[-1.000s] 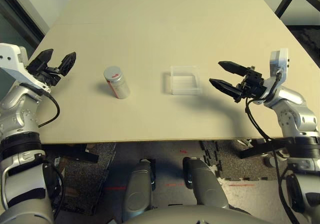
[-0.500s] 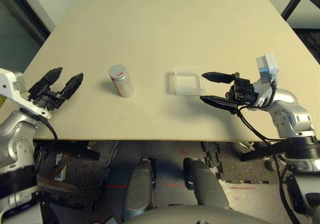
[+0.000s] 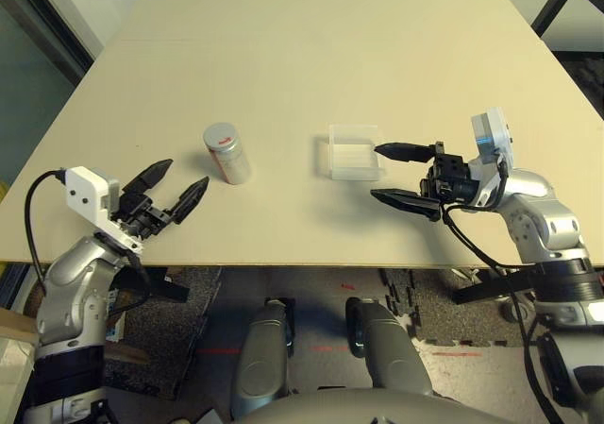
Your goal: Pour the medicine from the bottle into the box.
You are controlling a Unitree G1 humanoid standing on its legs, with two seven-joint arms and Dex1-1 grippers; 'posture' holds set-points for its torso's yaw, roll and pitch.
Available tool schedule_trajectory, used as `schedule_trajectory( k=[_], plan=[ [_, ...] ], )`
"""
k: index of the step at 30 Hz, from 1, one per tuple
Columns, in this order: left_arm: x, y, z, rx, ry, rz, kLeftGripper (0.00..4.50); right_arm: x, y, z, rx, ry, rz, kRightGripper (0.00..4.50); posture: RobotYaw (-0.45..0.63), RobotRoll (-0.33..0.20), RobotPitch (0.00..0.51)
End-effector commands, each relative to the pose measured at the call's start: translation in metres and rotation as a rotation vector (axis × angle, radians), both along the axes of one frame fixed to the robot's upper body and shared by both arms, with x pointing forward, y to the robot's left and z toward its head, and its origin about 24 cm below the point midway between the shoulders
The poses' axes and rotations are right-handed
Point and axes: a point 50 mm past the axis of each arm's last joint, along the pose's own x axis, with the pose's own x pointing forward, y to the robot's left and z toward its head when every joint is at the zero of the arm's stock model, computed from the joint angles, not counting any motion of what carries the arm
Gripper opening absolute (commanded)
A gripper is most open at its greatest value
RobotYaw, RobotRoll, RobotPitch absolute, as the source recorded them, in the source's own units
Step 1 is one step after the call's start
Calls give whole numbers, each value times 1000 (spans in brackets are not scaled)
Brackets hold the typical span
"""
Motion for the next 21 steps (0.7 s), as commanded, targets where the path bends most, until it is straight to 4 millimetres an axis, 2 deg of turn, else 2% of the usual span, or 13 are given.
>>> schedule_trajectory(
  k=[1, 14, 21],
  plan=[
    [4, -4, -4, 14, -5, 10, 4448, -2, -2, -1, -28, -4, -4, 4500, 3, 0, 201],
    [21, -31, -10, -22, -34, -5, 4448, -5, -5, -3, -39, -5, -26, 4500, -32, 0, 199],
    [33, -36, -11, -38, -36, 14, 4448, -6, -5, -4, -39, -6, -35, 4500, -47, 0, 198]
  ],
)
